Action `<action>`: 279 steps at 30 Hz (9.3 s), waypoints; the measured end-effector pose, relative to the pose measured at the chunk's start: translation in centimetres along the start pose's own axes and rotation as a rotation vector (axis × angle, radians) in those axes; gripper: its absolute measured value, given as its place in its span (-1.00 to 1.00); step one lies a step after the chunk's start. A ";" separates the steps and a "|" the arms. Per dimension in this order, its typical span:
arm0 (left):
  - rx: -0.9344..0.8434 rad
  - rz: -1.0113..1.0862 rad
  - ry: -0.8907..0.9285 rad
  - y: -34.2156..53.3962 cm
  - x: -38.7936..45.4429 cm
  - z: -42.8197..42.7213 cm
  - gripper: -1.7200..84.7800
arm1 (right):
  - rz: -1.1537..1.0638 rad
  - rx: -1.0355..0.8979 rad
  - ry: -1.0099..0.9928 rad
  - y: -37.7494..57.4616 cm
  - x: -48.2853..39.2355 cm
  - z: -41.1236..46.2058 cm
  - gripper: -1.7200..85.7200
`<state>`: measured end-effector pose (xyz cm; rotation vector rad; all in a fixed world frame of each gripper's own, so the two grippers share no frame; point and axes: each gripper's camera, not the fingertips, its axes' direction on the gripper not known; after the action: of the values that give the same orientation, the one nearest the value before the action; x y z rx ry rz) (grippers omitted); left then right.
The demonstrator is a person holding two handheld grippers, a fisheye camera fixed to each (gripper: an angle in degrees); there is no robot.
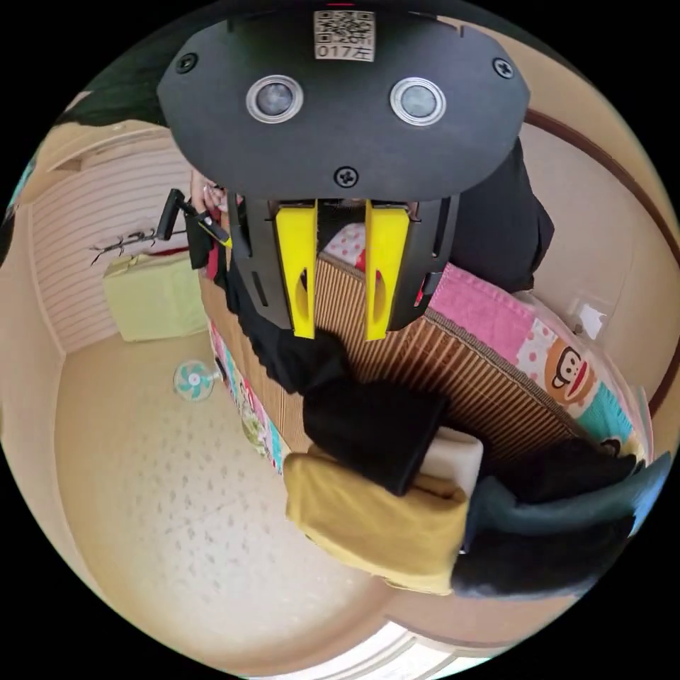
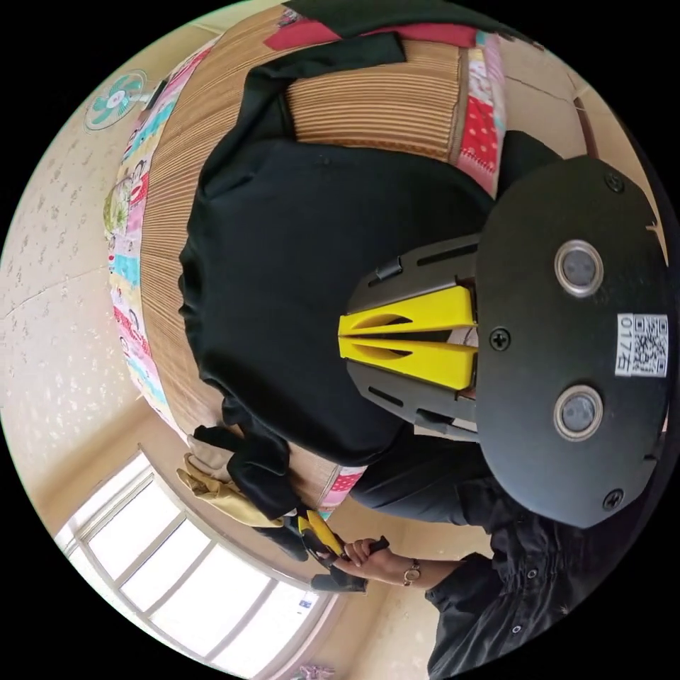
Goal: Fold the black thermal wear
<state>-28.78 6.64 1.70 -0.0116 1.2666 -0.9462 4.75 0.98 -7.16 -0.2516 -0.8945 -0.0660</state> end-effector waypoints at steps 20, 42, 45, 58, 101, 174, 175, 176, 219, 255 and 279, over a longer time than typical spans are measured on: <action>0.419 0.262 0.230 5.3 -3.8 -25.7 -0.89 | -0.229 0.058 -0.172 6.6 -4.8 -0.5 -0.96; -0.107 0.728 0.517 13.0 34.6 7.2 -0.86 | -0.049 0.104 -0.356 11.0 -8.6 -0.4 -0.95; -0.277 0.670 0.457 17.2 34.2 15.5 -0.75 | -0.072 0.094 -0.237 11.8 -7.5 -4.1 -0.95; -0.412 0.785 -0.388 29.2 9.2 13.8 -0.82 | 0.143 0.155 0.134 9.3 -0.9 -6.7 -0.95; -0.395 0.350 -0.242 12.4 -2.0 9.4 -0.95 | 0.600 0.851 -0.149 11.3 21.6 -45.4 -0.88; -0.331 0.519 -0.205 -3.5 9.1 10.0 -0.69 | 0.154 0.271 0.198 20.0 -2.9 -2.0 -0.83; -0.404 0.447 -0.173 -4.8 8.2 12.4 -0.68 | 0.106 0.281 0.242 20.4 -3.4 -1.3 -0.83; -0.447 0.372 -0.091 -5.7 7.1 14.0 -0.69 | 0.050 0.268 0.290 20.3 -4.2 -0.6 -0.84; -0.437 0.803 -0.487 16.3 11.4 21.5 -0.95 | 0.043 -0.265 0.194 3.9 1.2 8.1 -0.95; -0.324 0.422 -0.229 20.7 -1.3 1.1 -0.63 | 0.000 -0.066 0.385 -6.3 5.8 7.6 -0.95; -0.512 0.591 0.173 15.1 6.6 -4.3 -0.85 | 0.310 -0.226 -0.188 19.0 15.6 -12.8 -0.78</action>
<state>-23.36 14.38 -12.50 0.0432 1.5264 -0.1060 27.33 17.00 -6.25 -0.6129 -1.0255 0.1476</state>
